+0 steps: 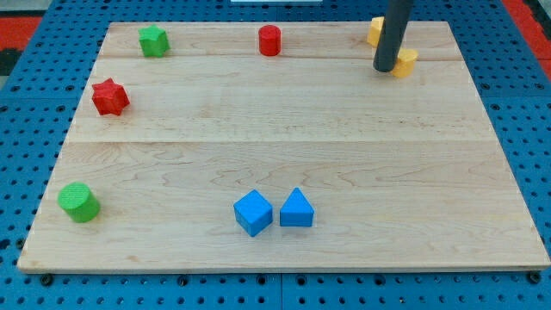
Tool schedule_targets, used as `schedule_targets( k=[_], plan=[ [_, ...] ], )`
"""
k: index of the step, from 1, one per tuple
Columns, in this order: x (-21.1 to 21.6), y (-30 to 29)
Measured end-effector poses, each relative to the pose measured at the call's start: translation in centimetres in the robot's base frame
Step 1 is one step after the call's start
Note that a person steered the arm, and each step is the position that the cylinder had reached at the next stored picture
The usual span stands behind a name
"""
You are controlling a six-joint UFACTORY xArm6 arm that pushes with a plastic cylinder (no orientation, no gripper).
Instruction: Push the yellow heart to the top center
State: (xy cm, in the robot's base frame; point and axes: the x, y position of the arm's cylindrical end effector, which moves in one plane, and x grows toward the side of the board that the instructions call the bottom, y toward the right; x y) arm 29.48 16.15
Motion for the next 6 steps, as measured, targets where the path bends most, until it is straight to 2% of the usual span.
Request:
schedule_targets(
  k=[1,3,5,6],
  plan=[
    [2.6,-1.1],
    [2.6,4.1],
    [2.6,6.8],
    [-0.4,6.7]
  ],
)
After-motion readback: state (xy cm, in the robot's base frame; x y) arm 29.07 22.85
